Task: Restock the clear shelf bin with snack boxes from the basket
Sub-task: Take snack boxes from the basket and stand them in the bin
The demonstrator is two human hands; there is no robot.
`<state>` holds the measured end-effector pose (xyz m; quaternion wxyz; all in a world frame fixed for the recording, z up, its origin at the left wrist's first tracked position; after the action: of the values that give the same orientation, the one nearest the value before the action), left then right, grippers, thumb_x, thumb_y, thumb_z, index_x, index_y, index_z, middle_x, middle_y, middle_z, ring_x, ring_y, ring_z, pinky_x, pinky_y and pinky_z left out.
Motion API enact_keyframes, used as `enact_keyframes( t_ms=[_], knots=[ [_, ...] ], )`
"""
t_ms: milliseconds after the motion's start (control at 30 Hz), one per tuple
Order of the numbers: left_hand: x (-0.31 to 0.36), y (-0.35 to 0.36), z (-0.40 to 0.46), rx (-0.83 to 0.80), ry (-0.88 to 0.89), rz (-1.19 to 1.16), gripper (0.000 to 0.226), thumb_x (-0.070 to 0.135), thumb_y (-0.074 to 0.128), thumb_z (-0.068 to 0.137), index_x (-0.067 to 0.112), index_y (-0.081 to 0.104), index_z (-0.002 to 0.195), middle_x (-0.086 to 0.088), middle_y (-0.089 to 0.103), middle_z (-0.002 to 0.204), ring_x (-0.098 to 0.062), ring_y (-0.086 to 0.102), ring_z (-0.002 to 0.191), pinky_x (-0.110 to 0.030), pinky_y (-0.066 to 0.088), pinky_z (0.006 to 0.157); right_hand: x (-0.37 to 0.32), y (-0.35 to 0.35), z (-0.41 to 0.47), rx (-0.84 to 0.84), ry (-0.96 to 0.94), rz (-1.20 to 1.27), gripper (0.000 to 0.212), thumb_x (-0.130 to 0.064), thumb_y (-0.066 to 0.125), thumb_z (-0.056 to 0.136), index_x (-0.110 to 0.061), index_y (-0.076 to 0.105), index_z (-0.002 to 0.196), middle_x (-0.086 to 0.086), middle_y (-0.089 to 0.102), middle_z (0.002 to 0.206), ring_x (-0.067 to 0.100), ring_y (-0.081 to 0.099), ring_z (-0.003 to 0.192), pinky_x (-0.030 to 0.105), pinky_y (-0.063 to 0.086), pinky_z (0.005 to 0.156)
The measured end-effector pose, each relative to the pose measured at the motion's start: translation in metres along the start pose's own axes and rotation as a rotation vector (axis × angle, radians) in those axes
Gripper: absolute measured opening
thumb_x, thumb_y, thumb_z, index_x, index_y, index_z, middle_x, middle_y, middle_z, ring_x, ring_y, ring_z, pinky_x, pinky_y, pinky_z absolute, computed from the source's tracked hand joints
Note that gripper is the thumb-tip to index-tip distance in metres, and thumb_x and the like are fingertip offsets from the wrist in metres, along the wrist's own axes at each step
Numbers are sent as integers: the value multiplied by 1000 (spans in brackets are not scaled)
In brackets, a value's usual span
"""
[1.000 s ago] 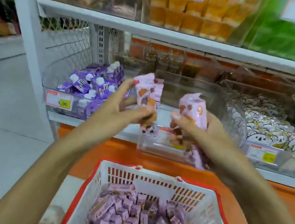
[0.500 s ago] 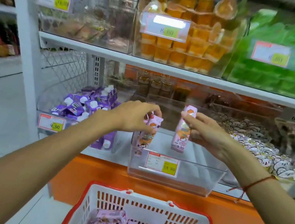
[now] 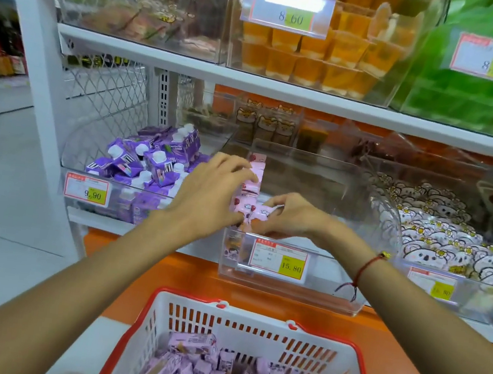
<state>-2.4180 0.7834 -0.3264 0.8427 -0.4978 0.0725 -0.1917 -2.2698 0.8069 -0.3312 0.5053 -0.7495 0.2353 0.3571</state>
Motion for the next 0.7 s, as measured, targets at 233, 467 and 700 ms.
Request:
enact_keyframes(
  t_ms=[233,467,700],
  knots=[
    [-6,20,-50,10,-406,-888,41,21,62,88,33,47,124,11,53,128,-8,57,106,-33,49,89,-11,-10,-12,-15,-73,-86,26,-17,82,70,-11,64,88,2,71,74,5,64,59,13,49,50],
    [-6,18,-53,-49,-410,-920,37,22,52,95,27,47,130,10,53,127,-14,60,106,-44,51,92,-38,-29,-15,83,-167,43,32,-26,83,68,-10,73,94,-3,75,79,1,65,67,13,53,58],
    [-7,14,-51,-55,-507,-999,29,19,51,95,23,53,123,9,58,115,-18,63,100,-45,50,93,-18,15,-2,58,6,74,49,-6,83,69,-11,52,108,4,61,76,1,58,41,12,46,42]
  ],
)
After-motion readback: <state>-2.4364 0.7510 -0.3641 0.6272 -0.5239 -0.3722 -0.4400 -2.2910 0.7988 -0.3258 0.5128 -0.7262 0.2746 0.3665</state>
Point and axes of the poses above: each hand's wrist, its own z-axis towards the middle knuckle, its own y-axis out of the palm, x = y × z, the point moved 3 cm from there along z, towards the middle knuckle
